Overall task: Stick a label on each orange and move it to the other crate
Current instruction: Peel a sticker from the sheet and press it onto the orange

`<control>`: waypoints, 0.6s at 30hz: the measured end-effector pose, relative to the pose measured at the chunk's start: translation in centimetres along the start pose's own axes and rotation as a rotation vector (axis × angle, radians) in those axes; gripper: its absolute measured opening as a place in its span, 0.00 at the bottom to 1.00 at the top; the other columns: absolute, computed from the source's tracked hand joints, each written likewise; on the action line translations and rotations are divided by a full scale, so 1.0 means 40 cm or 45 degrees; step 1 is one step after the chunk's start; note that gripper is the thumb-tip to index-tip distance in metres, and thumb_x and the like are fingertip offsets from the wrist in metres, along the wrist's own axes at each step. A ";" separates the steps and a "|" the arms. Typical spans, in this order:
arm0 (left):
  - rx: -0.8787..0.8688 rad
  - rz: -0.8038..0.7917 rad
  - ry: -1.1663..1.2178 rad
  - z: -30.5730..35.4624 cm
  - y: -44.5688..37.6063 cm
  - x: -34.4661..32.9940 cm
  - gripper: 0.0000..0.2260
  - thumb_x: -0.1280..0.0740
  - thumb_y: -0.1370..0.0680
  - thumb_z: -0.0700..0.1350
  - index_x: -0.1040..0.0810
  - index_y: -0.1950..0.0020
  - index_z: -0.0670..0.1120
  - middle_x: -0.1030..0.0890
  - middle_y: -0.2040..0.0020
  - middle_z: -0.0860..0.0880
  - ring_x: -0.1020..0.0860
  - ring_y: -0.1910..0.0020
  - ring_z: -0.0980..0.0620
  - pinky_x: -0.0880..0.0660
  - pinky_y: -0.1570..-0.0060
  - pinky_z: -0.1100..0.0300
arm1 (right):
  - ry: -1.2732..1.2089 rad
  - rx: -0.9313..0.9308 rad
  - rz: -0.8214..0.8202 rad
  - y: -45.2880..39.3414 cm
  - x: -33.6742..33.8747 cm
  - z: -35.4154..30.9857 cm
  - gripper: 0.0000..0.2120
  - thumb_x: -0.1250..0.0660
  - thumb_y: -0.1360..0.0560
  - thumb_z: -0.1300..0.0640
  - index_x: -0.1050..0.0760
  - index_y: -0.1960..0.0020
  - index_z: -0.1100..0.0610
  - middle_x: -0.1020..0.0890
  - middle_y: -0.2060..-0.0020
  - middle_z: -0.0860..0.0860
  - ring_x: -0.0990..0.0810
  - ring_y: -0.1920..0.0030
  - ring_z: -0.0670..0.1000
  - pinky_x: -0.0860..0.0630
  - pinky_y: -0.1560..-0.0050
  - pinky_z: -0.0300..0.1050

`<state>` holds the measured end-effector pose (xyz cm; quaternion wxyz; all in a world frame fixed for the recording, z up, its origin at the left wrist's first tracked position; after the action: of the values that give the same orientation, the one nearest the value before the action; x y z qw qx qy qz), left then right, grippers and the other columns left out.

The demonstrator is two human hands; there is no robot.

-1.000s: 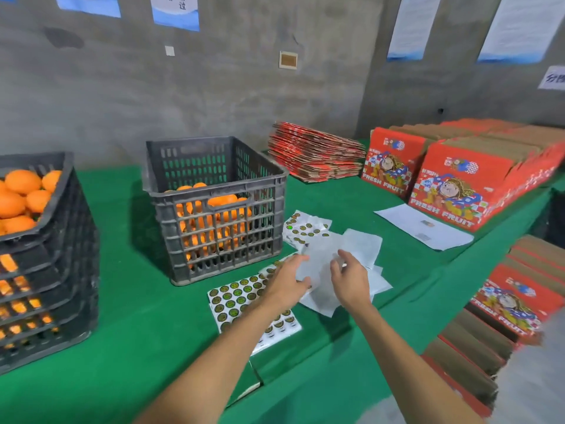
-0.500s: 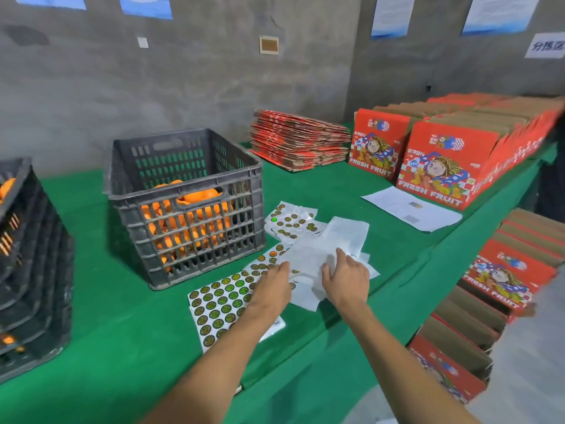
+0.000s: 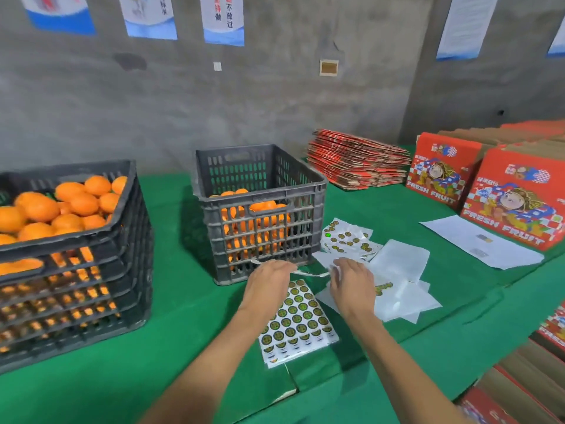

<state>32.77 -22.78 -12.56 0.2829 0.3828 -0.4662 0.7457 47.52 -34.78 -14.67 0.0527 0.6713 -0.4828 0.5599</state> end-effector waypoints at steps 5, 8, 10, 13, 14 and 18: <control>0.085 0.109 -0.038 -0.162 0.167 0.106 0.16 0.32 0.20 0.34 0.17 0.34 0.44 0.16 0.37 0.47 0.19 0.36 0.48 0.28 0.28 0.50 | -0.234 0.294 0.009 0.033 -0.055 -0.277 0.08 0.32 0.21 0.61 0.16 0.46 0.58 0.14 0.51 0.53 0.17 0.51 0.55 0.21 0.44 0.51; 0.206 0.120 -0.002 -0.283 0.256 0.147 0.13 0.32 0.21 0.33 0.14 0.39 0.42 0.15 0.40 0.46 0.17 0.40 0.46 0.24 0.34 0.47 | -0.323 0.430 -0.048 0.083 -0.113 -0.427 0.08 0.31 0.23 0.62 0.15 0.46 0.58 0.14 0.51 0.52 0.17 0.51 0.54 0.21 0.44 0.51; 0.290 0.102 0.009 -0.355 0.313 0.165 0.13 0.33 0.22 0.33 0.14 0.42 0.43 0.14 0.42 0.46 0.17 0.43 0.45 0.21 0.39 0.48 | -0.344 0.502 -0.119 0.115 -0.162 -0.508 0.09 0.32 0.22 0.62 0.16 0.45 0.57 0.14 0.49 0.50 0.17 0.49 0.54 0.22 0.43 0.51; 0.437 0.045 0.009 -0.451 0.403 0.180 0.14 0.36 0.19 0.37 0.15 0.38 0.47 0.16 0.38 0.52 0.20 0.38 0.51 0.23 0.36 0.53 | -0.325 0.545 -0.246 0.153 -0.234 -0.591 0.12 0.33 0.20 0.60 0.17 0.39 0.55 0.15 0.43 0.49 0.18 0.43 0.52 0.25 0.36 0.47; 0.479 0.011 0.015 -0.479 0.430 0.181 0.15 0.37 0.18 0.38 0.16 0.36 0.49 0.17 0.36 0.54 0.21 0.36 0.53 0.25 0.33 0.54 | -0.312 0.545 -0.293 0.165 -0.255 -0.610 0.13 0.34 0.20 0.59 0.18 0.37 0.54 0.16 0.41 0.49 0.19 0.41 0.51 0.26 0.36 0.46; 0.595 -0.124 0.019 -0.567 0.519 0.179 0.16 0.38 0.17 0.41 0.17 0.34 0.52 0.21 0.32 0.57 0.24 0.33 0.58 0.32 0.28 0.61 | -0.269 0.525 -0.545 0.216 -0.351 -0.655 0.14 0.36 0.19 0.59 0.19 0.36 0.53 0.17 0.40 0.51 0.19 0.42 0.53 0.24 0.40 0.46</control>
<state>5.72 -10.05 -22.69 0.2256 0.4545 -0.2599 0.8216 24.37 -15.06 -20.36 -0.0184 0.8085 -0.2097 0.5495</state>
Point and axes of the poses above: each hand's wrist, its own y-axis away from the middle knuckle, its own x-axis out of the back of the hand, z = x × y, the point moved 9 cm from there along -y, towards the middle knuckle
